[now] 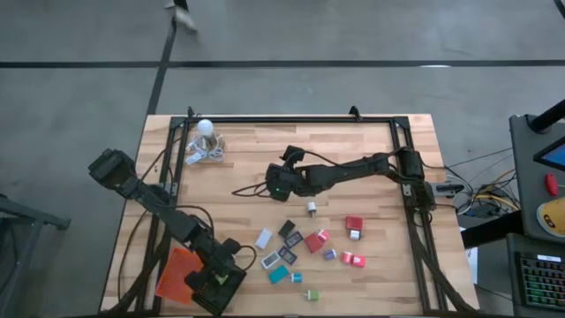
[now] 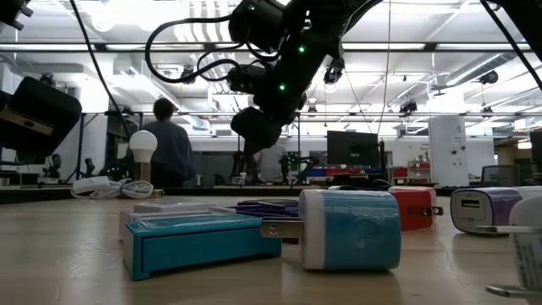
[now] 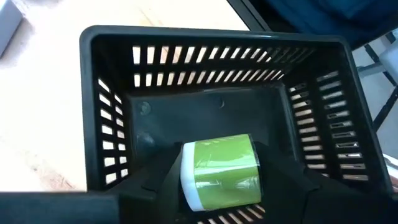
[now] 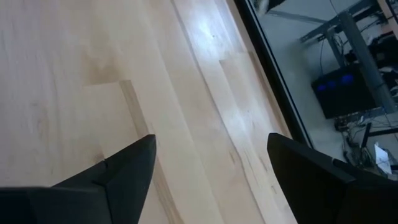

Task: Pick & Place Office items
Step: Put the top green charger adapter into the black basket

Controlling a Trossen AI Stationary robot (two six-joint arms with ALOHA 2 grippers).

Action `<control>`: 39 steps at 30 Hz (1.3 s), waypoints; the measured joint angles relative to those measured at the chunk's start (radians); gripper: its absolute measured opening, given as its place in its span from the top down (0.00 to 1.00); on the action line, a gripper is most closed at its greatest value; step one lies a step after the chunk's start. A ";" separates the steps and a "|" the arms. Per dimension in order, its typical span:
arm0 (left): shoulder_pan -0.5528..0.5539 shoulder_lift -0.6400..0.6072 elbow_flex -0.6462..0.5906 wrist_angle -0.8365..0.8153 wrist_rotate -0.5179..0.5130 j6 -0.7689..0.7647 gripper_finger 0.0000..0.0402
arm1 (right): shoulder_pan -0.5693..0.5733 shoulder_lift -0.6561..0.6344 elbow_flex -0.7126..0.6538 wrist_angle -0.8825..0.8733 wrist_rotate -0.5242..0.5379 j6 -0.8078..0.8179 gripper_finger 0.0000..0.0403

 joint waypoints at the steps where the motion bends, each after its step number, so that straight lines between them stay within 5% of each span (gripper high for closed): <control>1: 0.000 0.001 0.001 0.000 0.000 0.000 0.57 | 0.000 0.000 0.000 0.001 0.000 0.000 0.24; 39: -0.006 -0.005 0.003 -0.006 0.012 -0.011 0.57 | 0.001 0.000 0.000 0.033 -0.002 -0.104 0.23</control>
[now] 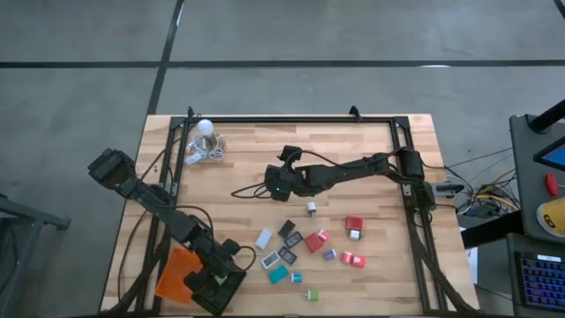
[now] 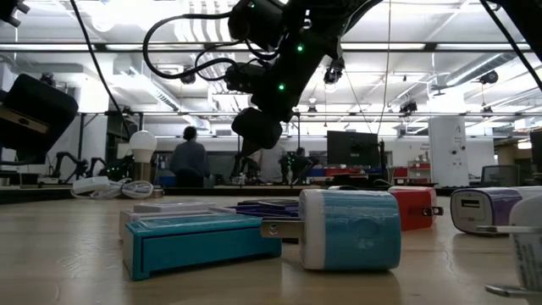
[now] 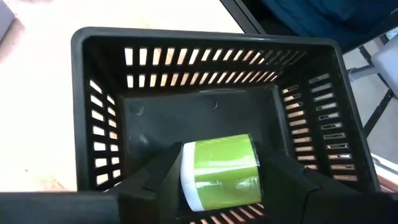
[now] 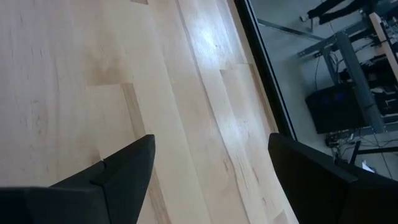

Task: Pick & Place Office items
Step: Put the top green charger adapter into the black basket

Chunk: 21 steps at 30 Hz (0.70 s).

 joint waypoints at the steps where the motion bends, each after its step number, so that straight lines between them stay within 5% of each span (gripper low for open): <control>1: 0.000 0.000 0.000 0.000 0.000 0.000 0.57 | 0.000 0.000 0.000 0.000 0.000 0.000 0.23; 21: 0.000 0.000 -0.001 0.015 0.037 0.000 0.57 | 0.000 0.000 0.000 0.000 0.000 -0.002 0.23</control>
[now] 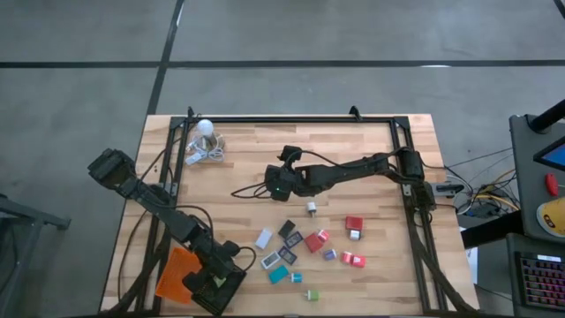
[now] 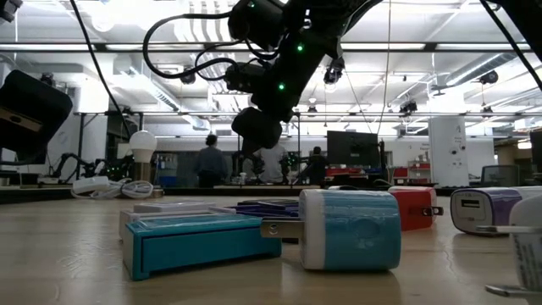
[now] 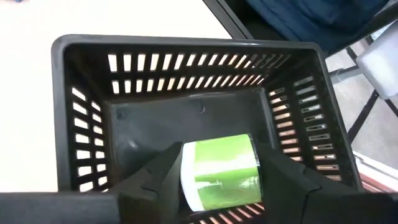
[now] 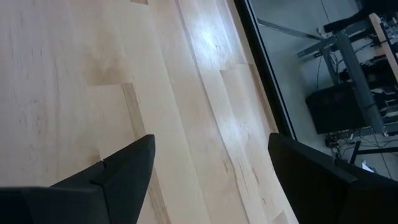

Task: Pick & Place Office items
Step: Put the top green charger adapter into the black basket

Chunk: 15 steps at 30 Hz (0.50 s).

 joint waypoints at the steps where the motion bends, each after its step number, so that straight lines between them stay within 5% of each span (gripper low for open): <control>1: 0.000 0.000 0.000 -0.001 0.000 0.000 0.57 | 0.000 0.000 0.000 0.000 0.000 0.001 0.23; 15: 0.000 0.000 0.000 0.019 -0.004 0.023 0.56 | 0.000 0.000 0.000 0.002 0.000 0.001 0.23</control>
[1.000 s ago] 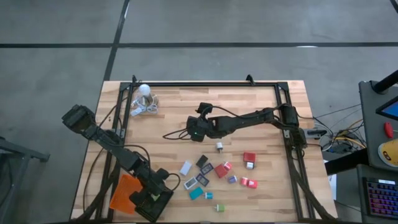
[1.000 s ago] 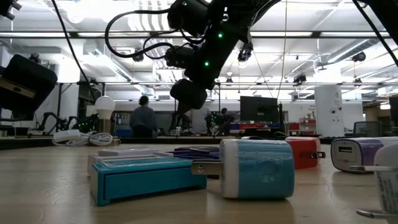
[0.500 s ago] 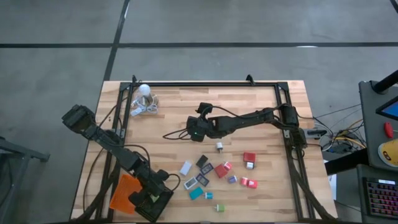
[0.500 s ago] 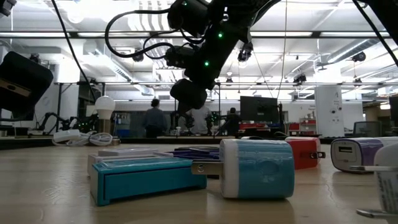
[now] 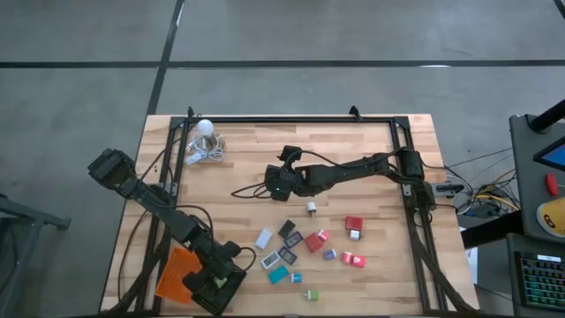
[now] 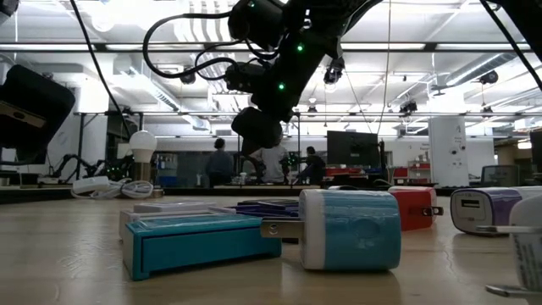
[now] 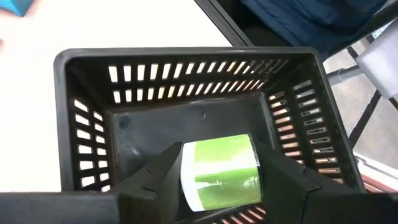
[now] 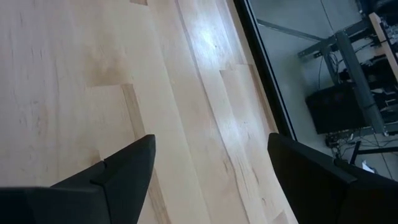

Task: Pick & Place Office items
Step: Put the top green charger adapter into the black basket, then put the top white charger adapter into the black basket

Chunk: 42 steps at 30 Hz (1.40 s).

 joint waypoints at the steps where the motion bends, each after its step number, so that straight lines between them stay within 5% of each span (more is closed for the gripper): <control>1: 0.000 0.000 0.000 0.002 0.000 0.000 0.56 | 0.000 0.000 0.000 0.000 0.000 -0.002 0.23; 14: 0.000 0.000 0.000 0.013 -0.003 -0.003 0.34 | 0.000 0.000 0.000 0.000 0.000 -0.002 0.25; 34: 0.012 -0.103 0.041 -0.025 0.036 -0.002 0.34 | 0.000 0.000 0.000 0.000 0.000 0.000 0.25; 38: 0.031 -0.217 0.053 -0.021 -0.044 -0.009 0.34 | 0.000 0.000 0.000 0.001 0.000 0.000 0.23; 42: 0.044 -0.357 0.048 -0.021 -0.248 0.001 0.34 | 0.000 0.000 0.000 0.002 0.000 0.001 0.23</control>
